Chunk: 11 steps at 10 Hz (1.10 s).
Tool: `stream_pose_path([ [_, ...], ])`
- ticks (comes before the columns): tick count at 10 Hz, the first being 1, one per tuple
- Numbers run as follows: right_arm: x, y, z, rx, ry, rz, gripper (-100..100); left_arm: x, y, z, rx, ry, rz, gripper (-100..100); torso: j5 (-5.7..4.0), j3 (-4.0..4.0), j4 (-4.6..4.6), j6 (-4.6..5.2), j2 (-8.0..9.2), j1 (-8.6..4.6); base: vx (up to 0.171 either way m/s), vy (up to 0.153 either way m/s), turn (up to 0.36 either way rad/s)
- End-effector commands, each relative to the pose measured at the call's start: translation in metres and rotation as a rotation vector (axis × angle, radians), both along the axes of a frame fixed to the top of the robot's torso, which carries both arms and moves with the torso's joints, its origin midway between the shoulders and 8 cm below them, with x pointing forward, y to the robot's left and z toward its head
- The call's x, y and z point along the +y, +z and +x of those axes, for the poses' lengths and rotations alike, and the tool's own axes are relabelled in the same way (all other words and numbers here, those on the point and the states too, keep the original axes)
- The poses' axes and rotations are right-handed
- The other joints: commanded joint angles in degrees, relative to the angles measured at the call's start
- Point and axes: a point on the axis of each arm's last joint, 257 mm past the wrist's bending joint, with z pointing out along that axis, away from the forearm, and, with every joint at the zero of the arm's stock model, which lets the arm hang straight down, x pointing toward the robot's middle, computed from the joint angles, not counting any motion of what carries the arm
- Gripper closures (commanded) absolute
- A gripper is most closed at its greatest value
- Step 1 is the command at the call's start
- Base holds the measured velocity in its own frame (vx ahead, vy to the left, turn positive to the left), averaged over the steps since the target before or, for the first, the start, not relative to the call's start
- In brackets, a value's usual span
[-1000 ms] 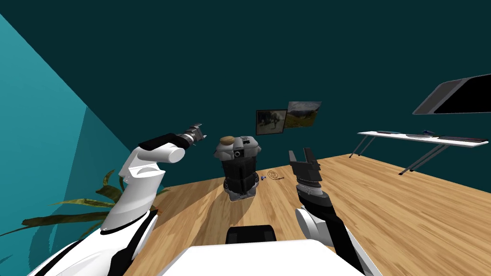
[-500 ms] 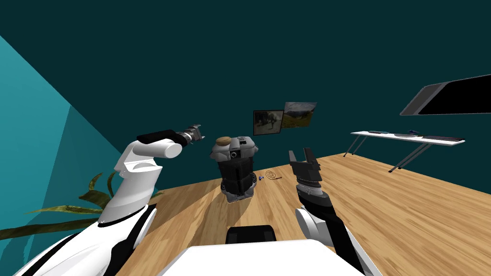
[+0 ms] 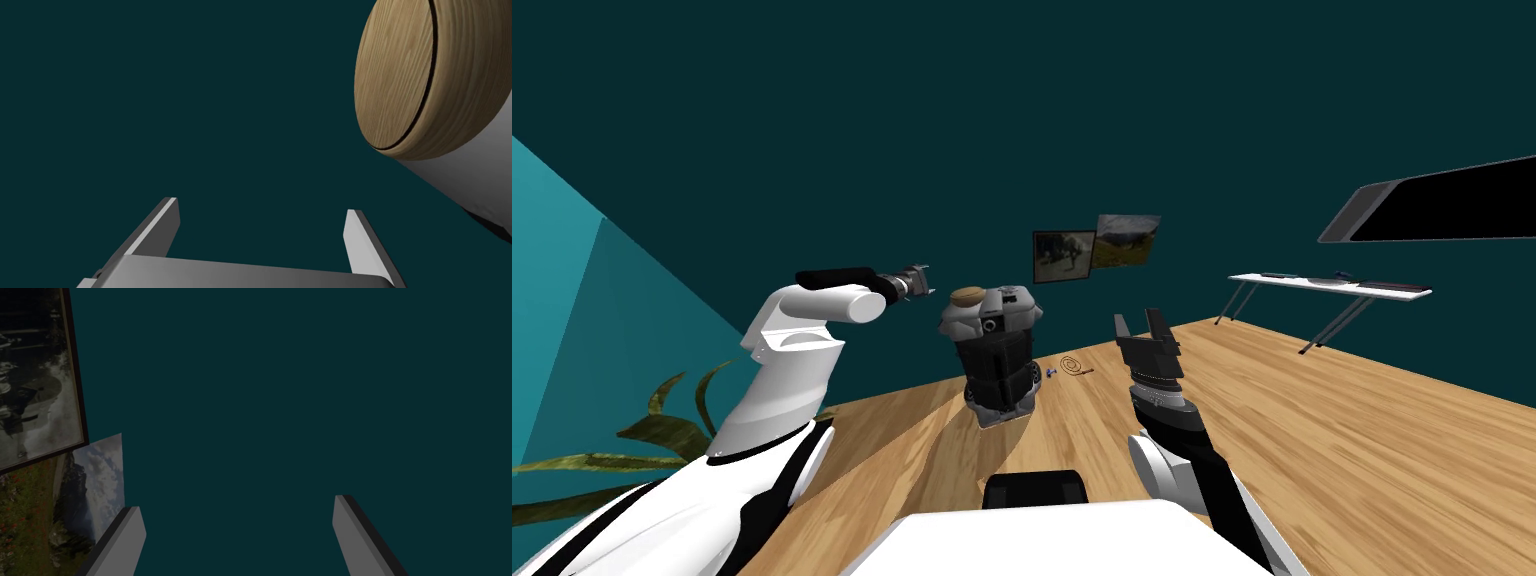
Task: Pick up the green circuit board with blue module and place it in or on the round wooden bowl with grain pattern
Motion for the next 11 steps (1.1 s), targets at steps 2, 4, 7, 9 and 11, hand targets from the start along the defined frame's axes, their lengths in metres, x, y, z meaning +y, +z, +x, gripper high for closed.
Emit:
stream_pose_path([
  [2, 0.0, 0.0, 0.0, 0.0, 0.0, 0.0, 0, 0.006, -0.012, -0.001, 0.061, 0.017, -0.005, -100, 0.0, 0.01, 0.0, -0.02, 0.02, 0.02, 0.03, -0.08, -0.008],
  [4, 0.0, 0.0, 0.0, 0.0, 0.0, 0.0, 0, 0.017, -0.023, -0.003, 0.128, 0.038, -0.011, -100, 0.02, 0.03, 0.01, 0.0, 0.05, 0.08, 0.038, -0.096, -0.076],
  [7, 0.0, 0.0, 0.0, 0.0, 0.0, 0.0, 0, 0.036, -0.04, -0.006, 0.228, 0.07, -0.023, -100, -0.02, -0.06, -0.03, -0.02, -0.08, -0.04, 0.079, -0.134, -0.075],
  [9, 0.0, 0.0, 0.0, 0.0, 0.0, 0.0, 0, 0.046, -0.055, -0.011, 0.301, 0.089, -0.031, -100, -0.01, -0.06, -0.03, -0.02, -0.08, -0.01, 0.055, -0.118, -0.071],
  [11, 0.0, 0.0, 0.0, 0.0, 0.0, 0.0, 0, 0.055, -0.069, -0.017, 0.372, 0.107, -0.04, -100, -0.02, -0.01, -0.01, -0.03, 0.0, -0.05, 0.083, -0.133, -0.068],
])
